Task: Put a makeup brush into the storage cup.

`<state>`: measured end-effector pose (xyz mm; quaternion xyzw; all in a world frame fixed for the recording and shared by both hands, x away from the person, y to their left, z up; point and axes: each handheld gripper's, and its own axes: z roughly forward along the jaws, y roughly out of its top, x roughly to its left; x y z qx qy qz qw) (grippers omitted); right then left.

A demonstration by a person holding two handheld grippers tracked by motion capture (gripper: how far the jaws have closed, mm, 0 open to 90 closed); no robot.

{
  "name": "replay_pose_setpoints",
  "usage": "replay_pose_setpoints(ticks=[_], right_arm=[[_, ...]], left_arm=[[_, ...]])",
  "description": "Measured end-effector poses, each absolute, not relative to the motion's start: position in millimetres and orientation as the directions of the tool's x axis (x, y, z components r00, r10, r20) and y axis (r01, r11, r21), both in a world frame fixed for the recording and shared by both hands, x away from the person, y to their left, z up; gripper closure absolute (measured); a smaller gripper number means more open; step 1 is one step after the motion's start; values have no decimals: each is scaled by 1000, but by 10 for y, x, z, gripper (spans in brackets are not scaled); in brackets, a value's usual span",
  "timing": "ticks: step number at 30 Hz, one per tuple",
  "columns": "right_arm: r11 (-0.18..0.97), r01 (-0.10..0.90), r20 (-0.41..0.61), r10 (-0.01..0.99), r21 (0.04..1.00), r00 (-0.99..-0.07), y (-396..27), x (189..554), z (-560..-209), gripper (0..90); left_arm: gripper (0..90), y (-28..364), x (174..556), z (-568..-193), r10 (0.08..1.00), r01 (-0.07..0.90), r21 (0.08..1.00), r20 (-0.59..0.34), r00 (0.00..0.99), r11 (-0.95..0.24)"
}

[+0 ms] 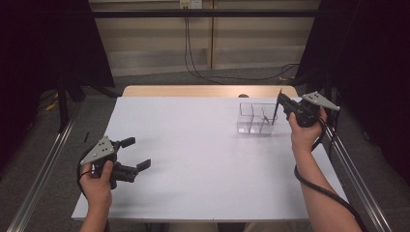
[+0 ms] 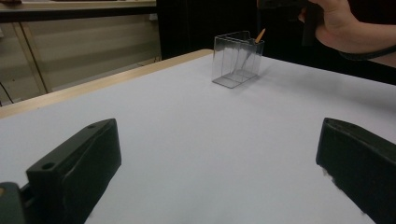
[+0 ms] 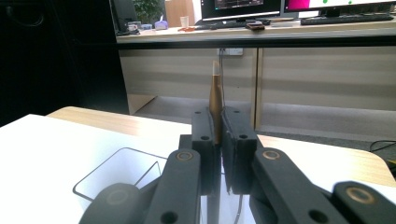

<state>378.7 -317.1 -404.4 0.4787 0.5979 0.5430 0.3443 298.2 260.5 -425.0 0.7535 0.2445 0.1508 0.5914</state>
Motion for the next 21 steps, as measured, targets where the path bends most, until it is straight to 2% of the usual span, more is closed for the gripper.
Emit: replay_pose_setpoints(ticks=[7, 8, 11, 14, 21], right_arm=[[-52, 203, 115, 944, 978, -310, -3177, 3775, -4056, 841], [-52, 204, 116, 941, 978, -319, -3177, 3778, -4059, 796], [-80, 210, 141, 946, 974, -293, -3164, 3778, -4072, 483], [-99, 224, 163, 943, 969, -288, -3165, 3781, -4087, 372], [-100, 219, 165, 939, 971, -303, -3151, 3754, -4066, 276]], left_arm=[[0, 2602, 2981, -4250, 549, 190, 965, -63, 834, -178], [0, 2601, 2981, -4250, 549, 190, 965, -63, 834, -178], [0, 2603, 2980, -4249, 549, 190, 965, -62, 834, -180], [0, 2610, 2983, -4246, 546, 187, 964, -56, 836, -186], [0, 2606, 2984, -4245, 545, 184, 965, -53, 837, -189]])
